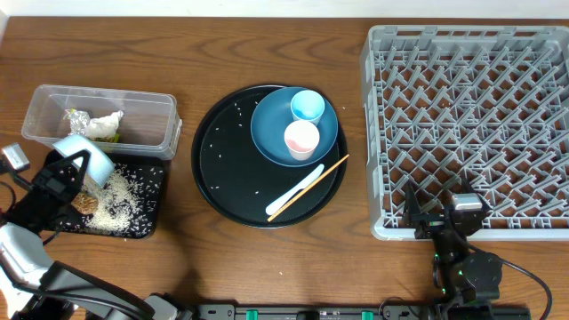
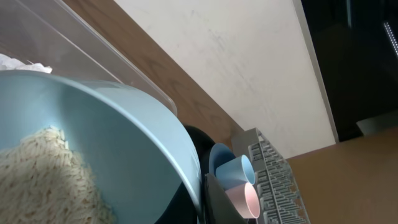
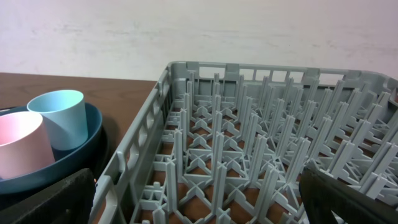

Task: Sort waste into correct bins and load items into the dishwasher rack
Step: 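Tilt the bowl with the left gripper to pour rice onto the black tray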

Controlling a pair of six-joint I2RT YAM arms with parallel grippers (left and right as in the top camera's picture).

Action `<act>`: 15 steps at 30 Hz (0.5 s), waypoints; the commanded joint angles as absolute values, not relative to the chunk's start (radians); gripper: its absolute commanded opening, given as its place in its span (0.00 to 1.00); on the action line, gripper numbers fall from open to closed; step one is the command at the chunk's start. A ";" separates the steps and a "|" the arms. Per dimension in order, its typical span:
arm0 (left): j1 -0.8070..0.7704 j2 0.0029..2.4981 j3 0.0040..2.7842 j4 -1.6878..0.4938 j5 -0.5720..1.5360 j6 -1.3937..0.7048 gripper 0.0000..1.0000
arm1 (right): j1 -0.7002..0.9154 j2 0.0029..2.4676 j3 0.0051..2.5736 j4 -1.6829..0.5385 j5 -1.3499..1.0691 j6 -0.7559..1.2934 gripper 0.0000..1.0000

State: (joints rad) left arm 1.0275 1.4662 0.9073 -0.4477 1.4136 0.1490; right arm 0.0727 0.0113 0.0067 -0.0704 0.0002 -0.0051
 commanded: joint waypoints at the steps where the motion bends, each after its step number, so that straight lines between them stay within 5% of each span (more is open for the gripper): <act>1: 1.031 1.470 0.900 -0.446 1.452 0.179 0.07 | 0.079 0.007 0.006 -0.075 0.011 -0.013 0.99; 15: 1.032 1.470 0.900 -0.398 1.571 0.200 0.06 | 0.079 0.007 0.006 -0.075 0.011 -0.013 0.99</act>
